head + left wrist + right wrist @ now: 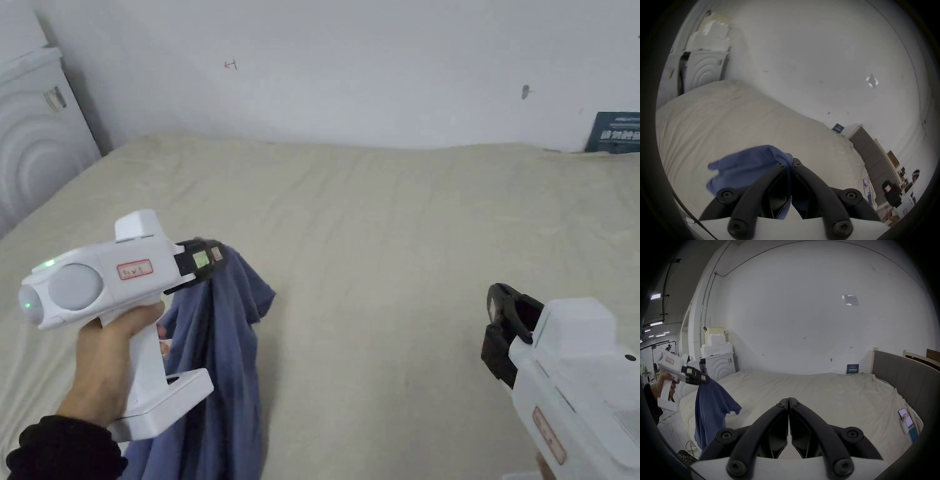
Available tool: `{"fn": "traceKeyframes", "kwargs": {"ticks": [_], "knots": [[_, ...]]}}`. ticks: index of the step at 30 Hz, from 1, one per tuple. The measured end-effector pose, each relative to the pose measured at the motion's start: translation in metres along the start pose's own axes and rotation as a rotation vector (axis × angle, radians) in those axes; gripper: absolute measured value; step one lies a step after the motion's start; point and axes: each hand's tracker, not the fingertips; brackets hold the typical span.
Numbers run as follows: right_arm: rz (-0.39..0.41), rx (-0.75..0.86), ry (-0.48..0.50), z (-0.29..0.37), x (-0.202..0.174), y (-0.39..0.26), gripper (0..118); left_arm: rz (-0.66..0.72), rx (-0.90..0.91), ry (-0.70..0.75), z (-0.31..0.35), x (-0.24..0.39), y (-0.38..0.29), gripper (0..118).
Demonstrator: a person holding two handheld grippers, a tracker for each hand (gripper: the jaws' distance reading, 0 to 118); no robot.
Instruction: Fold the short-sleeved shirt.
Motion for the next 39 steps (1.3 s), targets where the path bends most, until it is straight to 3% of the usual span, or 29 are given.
{"fn": "traceKeyframes", "kwargs": {"ticks": [10, 22, 25, 31, 39], "knots": [[0.008, 0.080, -0.177, 0.065, 0.071, 0.017, 0, -0.176, -0.036, -0.254, -0.043, 0.156, -0.004, 0], [0.004, 0.084, -0.383, 0.127, 0.141, 0.005, 0, -0.352, -0.221, -0.454, -0.109, 0.285, -0.082, 0], [-0.004, 0.072, -0.405, 0.132, 0.151, -0.003, 0, -0.373, -0.287, -0.443, -0.132, 0.290, -0.113, 0], [-0.019, 0.057, -0.425, 0.136, 0.159, -0.010, 0, -0.531, -0.444, -0.278, -0.180, 0.278, -0.186, 0], [-0.030, 0.046, -0.417, 0.127, 0.158, -0.011, 0, -0.603, -0.654, -0.149, -0.220, 0.249, -0.259, 0]]}}
